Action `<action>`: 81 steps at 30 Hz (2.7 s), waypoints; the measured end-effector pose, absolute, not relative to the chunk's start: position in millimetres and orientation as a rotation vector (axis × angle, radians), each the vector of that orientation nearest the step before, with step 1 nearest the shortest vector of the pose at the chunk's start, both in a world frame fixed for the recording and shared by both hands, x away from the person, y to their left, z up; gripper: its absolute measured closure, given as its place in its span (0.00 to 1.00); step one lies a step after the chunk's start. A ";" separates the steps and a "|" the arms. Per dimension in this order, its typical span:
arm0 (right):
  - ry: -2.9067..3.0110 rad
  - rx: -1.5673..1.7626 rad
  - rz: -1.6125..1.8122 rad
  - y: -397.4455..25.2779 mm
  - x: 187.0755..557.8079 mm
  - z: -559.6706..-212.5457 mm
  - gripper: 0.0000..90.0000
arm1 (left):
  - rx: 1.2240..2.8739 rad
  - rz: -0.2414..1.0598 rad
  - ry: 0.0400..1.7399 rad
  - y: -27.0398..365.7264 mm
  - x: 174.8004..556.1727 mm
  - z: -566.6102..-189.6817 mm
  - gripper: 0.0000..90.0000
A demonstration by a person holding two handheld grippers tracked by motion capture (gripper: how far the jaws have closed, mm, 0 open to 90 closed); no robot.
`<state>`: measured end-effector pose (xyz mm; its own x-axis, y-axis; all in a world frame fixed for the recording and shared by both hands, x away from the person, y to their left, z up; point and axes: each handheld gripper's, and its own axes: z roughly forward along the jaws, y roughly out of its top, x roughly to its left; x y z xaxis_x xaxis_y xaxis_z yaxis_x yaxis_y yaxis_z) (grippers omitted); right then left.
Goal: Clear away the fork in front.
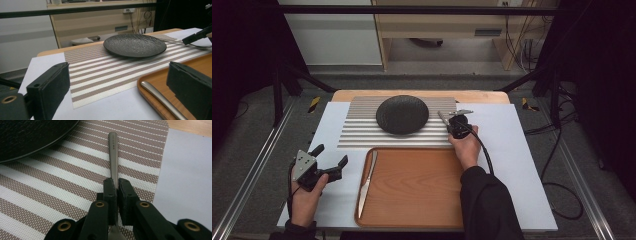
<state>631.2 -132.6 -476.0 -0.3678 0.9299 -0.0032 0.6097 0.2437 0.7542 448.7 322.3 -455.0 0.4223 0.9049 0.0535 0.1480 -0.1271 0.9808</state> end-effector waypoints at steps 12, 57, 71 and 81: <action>2.067 1.348 1.035 -135.7 612.6 -458.3 0.95 | 1.578 0.866 0.932 316.7 445.5 -451.7 0.06; 2.219 0.993 1.230 -109.7 499.8 -403.7 0.95 | 2.007 1.059 0.246 168.8 494.0 -410.3 0.20; 2.326 0.916 1.222 -84.6 493.6 -384.3 0.95 | 2.058 1.287 -0.038 138.1 489.9 -416.9 0.32; 2.379 0.860 1.233 -67.4 487.0 -384.1 0.95 | 2.096 1.376 -0.113 129.7 482.1 -427.2 0.41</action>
